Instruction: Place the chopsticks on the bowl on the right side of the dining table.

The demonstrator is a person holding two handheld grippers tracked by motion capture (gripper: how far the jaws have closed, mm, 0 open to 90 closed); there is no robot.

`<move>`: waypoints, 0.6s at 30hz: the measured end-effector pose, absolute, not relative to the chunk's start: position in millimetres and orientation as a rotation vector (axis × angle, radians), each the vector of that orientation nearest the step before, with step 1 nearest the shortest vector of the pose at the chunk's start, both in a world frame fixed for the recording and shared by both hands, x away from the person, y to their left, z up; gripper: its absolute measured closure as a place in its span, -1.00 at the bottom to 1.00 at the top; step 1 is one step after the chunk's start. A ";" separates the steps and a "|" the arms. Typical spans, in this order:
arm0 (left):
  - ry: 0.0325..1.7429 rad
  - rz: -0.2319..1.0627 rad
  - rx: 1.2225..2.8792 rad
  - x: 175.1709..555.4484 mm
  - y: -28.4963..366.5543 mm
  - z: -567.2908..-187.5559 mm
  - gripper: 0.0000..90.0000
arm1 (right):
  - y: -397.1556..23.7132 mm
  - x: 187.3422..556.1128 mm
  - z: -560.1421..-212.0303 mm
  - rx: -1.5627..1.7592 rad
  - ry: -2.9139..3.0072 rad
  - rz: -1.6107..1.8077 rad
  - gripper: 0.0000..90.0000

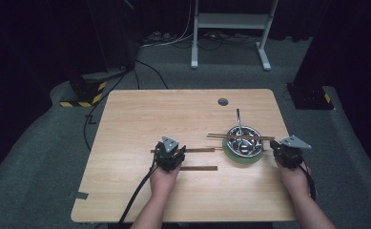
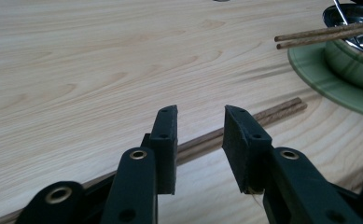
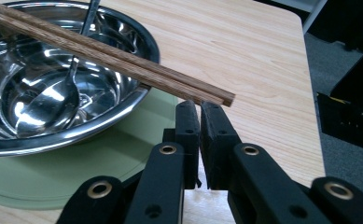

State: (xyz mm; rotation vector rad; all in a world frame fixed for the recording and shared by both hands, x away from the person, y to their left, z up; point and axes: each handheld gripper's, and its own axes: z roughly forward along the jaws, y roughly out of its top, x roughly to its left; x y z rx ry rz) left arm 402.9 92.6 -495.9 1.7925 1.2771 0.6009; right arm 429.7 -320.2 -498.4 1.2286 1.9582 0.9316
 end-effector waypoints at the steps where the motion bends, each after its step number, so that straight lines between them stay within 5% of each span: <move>1: 1.277 0.601 1.792 402.9 92.6 -495.9 0.45 | -321.7 430.2 -498.3 1.222 1.959 0.934 0.90; 18: 1.256 0.592 1.849 431.3 42.1 -497.7 0.40 | -321.9 440.6 -493.3 1.188 1.991 0.924 0.90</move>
